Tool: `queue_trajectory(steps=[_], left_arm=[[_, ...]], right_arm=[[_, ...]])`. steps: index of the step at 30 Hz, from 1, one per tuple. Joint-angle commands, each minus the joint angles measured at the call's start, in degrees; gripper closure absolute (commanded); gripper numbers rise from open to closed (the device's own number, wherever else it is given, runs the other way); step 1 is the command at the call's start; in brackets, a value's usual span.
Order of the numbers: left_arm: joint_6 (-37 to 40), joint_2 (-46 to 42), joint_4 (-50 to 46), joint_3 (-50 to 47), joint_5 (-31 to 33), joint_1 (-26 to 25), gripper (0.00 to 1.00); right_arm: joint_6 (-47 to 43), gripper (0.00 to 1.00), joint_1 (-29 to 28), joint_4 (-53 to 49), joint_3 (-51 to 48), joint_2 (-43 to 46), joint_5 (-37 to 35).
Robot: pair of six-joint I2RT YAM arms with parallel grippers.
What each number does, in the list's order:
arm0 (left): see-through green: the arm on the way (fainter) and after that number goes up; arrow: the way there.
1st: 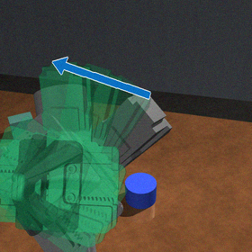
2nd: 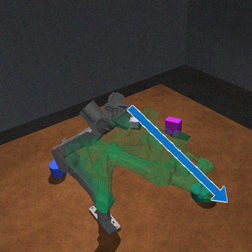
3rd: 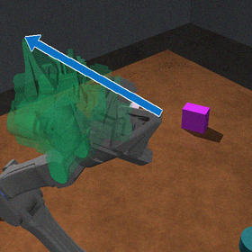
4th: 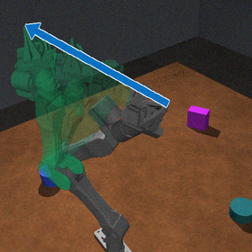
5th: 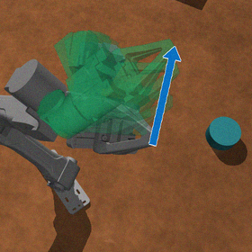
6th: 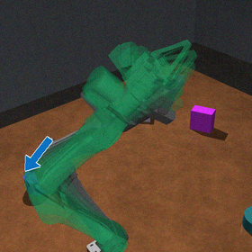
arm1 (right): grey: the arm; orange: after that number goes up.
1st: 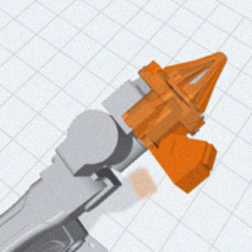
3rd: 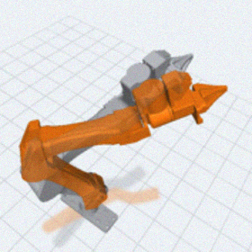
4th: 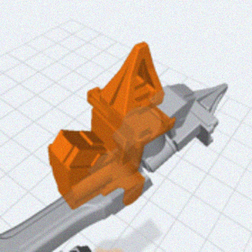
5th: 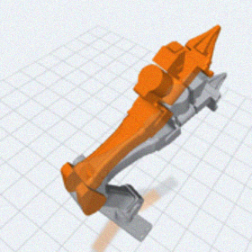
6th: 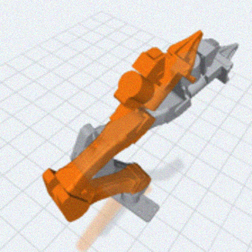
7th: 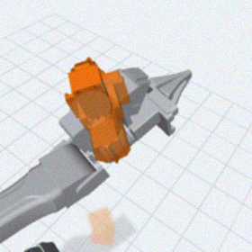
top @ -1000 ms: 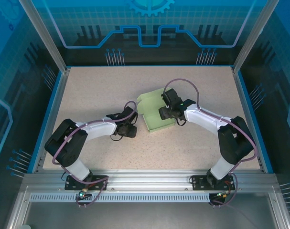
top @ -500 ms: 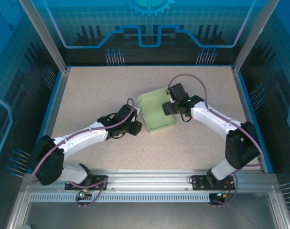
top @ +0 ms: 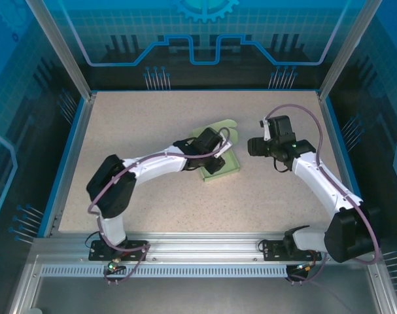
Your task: Fold the paper box
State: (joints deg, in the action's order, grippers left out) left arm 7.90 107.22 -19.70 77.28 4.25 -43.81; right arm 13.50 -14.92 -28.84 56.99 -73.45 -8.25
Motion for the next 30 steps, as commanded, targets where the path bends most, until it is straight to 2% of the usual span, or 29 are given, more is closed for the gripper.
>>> queue_trajectory(steps=[1,10,17,23,30], left_arm=[[5.8,4.2,-4.0,4.7,0.3,0.4,0.68],[7.4,11.6,-5.9,9.8,1.1,1.0,0.66],[6.9,10.5,-6.1,10.0,1.6,1.4,0.54],[5.0,5.0,-5.4,7.6,-0.3,1.4,0.48],[-1.3,-10.9,-2.7,-1.2,-3.1,1.7,0.41]], right_arm=[[0.6,0.27,1.3,-0.8,-1.0,1.8,1.1],[0.6,0.27,1.4,-1.2,-1.3,1.8,1.4],[0.6,0.27,1.3,-1.2,-1.4,1.7,0.8],[-0.1,0.27,1.3,-0.8,-0.5,1.1,0.3],[-8.2,0.28,-1.8,5.6,2.7,-4.1,7.6]])
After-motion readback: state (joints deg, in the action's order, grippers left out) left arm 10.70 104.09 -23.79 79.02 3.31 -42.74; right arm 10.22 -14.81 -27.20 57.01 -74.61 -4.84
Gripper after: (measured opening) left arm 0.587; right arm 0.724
